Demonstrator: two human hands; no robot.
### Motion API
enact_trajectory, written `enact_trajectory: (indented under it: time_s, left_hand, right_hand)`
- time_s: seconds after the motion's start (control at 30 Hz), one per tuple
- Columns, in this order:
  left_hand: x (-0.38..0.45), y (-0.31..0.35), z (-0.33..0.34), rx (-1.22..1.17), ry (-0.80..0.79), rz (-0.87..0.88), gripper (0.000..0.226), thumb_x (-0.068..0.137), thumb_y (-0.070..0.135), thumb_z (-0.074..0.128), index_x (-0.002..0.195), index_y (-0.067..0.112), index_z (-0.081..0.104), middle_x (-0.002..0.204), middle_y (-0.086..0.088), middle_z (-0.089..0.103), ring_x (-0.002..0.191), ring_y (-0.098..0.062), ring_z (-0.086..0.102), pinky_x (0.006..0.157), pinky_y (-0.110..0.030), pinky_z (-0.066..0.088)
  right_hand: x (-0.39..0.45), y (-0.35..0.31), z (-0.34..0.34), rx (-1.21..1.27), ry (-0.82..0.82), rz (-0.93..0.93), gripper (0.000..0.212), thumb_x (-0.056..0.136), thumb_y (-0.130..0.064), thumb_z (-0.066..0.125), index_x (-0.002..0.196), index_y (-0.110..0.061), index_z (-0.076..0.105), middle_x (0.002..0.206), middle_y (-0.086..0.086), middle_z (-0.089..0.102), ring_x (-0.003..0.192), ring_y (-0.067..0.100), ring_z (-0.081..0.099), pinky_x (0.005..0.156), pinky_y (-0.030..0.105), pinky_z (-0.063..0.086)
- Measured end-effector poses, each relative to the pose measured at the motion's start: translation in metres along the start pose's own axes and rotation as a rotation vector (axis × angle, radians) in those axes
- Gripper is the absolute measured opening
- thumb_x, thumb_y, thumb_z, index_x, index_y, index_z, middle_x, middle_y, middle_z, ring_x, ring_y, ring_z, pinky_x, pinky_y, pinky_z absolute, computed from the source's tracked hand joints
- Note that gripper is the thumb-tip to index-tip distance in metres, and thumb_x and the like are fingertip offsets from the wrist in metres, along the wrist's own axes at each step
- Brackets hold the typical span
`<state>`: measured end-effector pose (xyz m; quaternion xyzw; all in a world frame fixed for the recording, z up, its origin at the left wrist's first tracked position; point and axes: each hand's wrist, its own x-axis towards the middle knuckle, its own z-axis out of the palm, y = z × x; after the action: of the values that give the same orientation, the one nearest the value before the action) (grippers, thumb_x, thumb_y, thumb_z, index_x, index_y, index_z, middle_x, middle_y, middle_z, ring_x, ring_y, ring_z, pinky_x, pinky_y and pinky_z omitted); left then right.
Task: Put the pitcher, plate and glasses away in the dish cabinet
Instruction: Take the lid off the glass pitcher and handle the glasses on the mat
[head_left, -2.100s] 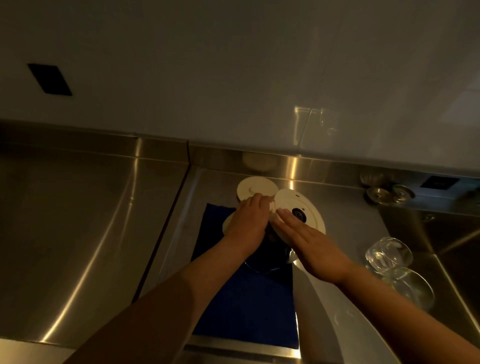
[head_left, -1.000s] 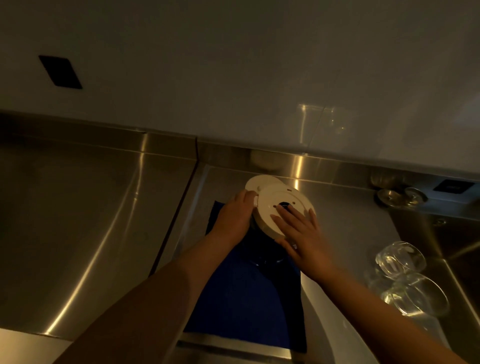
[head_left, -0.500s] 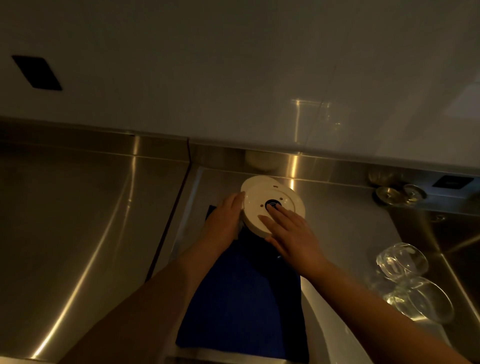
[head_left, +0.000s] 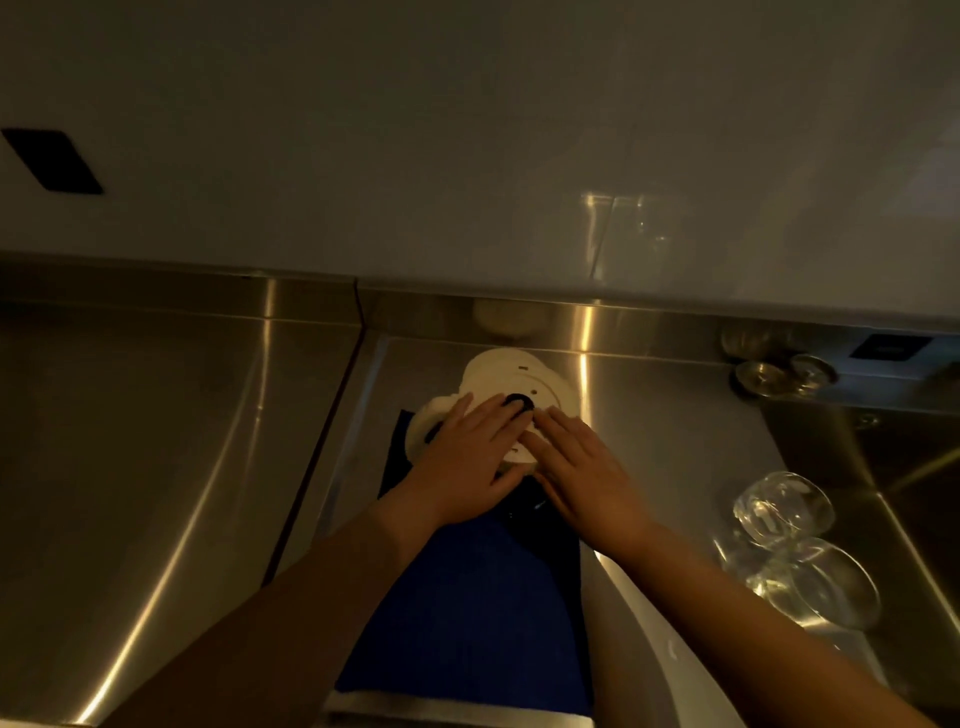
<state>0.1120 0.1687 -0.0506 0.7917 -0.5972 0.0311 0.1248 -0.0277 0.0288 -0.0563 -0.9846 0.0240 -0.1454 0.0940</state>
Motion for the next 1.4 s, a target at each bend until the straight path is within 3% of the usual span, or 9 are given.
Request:
enact_trajectory:
  time_s: [0.1,0.23,0.4,0.6,0.77,0.9,1.23,1.4]
  left_hand:
    - [0.007,0.016,0.004,0.069,-0.021,-0.065,0.061,0.095,0.052,0.031,0.148,0.023,0.022,0.155,-0.001,0.021,0.143,-0.02,0.009,0.116,-0.043,0.003]
    - [0.019,0.039,0.008,0.142,-0.052,-0.168,0.06,0.095,0.051,0.028,0.147,0.022,0.023,0.156,-0.004,0.019,0.142,-0.029,0.01,0.114,-0.044,0.011]
    - [0.038,0.075,0.017,0.127,-0.073,-0.237,0.067,0.096,0.051,0.028,0.15,0.016,0.009,0.157,-0.006,0.01,0.144,-0.023,0.005,0.115,-0.04,0.003]
    - [0.066,0.144,0.034,0.027,-0.097,-0.109,0.064,0.098,0.046,0.031,0.15,0.018,0.006,0.158,-0.003,0.007,0.144,-0.016,-0.002,0.113,-0.033,-0.004]
    - [0.082,0.217,0.063,-0.083,-0.169,0.033,0.062,0.098,0.042,0.034,0.15,0.02,0.007,0.158,-0.002,0.006,0.144,-0.014,-0.004,0.111,-0.028,-0.009]
    - [0.088,0.265,0.084,-0.091,-0.212,0.09,0.063,0.098,0.044,0.033,0.15,0.02,0.006,0.158,0.0,0.005,0.144,-0.014,-0.005,0.111,-0.028,-0.01]
    - [0.08,0.298,0.104,-0.066,-0.242,0.048,0.061,0.098,0.046,0.027,0.15,0.017,0.011,0.158,-0.002,0.01,0.144,-0.015,0.001,0.112,-0.027,-0.006]
    - [0.076,0.297,0.107,-0.042,-0.272,0.019,0.065,0.098,0.052,0.019,0.15,0.018,0.003,0.158,-0.002,0.002,0.144,-0.015,-0.003,0.113,-0.029,-0.006]
  right_hand:
    - [-0.014,0.011,-0.005,0.032,0.004,0.005,0.055,0.095,-0.026,0.051,0.145,-0.017,0.032,0.152,0.009,0.027,0.142,0.025,0.018,0.113,0.041,0.022]
    - [-0.04,0.029,-0.013,0.016,-0.01,0.053,0.057,0.094,-0.03,0.045,0.146,-0.019,0.025,0.153,0.009,0.024,0.142,0.024,0.017,0.112,0.038,0.02]
    - [-0.086,0.065,-0.02,-0.009,-0.053,0.129,0.061,0.094,-0.03,0.052,0.147,-0.019,0.023,0.155,0.008,0.02,0.143,0.019,0.01,0.113,0.034,0.013]
    - [-0.141,0.118,-0.048,0.01,-0.095,0.22,0.058,0.093,-0.026,0.054,0.145,-0.013,0.032,0.152,0.012,0.028,0.142,0.027,0.022,0.114,0.036,0.018]
    - [-0.179,0.158,-0.063,0.003,-0.111,0.329,0.057,0.096,-0.031,0.048,0.147,-0.016,0.026,0.155,0.008,0.019,0.144,0.024,0.014,0.114,0.029,0.007]
    - [-0.204,0.177,-0.068,0.057,-0.124,0.384,0.059,0.096,-0.031,0.047,0.148,-0.017,0.023,0.157,0.006,0.016,0.144,0.019,0.012,0.115,0.031,0.015]
    - [-0.22,0.179,-0.065,0.17,-0.057,0.415,0.049,0.097,-0.027,0.044,0.144,-0.017,0.034,0.154,0.004,0.026,0.141,0.017,0.024,0.108,0.023,0.018]
    - [-0.227,0.171,-0.063,0.192,-0.079,0.381,0.047,0.099,-0.031,0.039,0.145,-0.02,0.033,0.154,0.001,0.026,0.142,0.013,0.021,0.111,0.024,0.017]
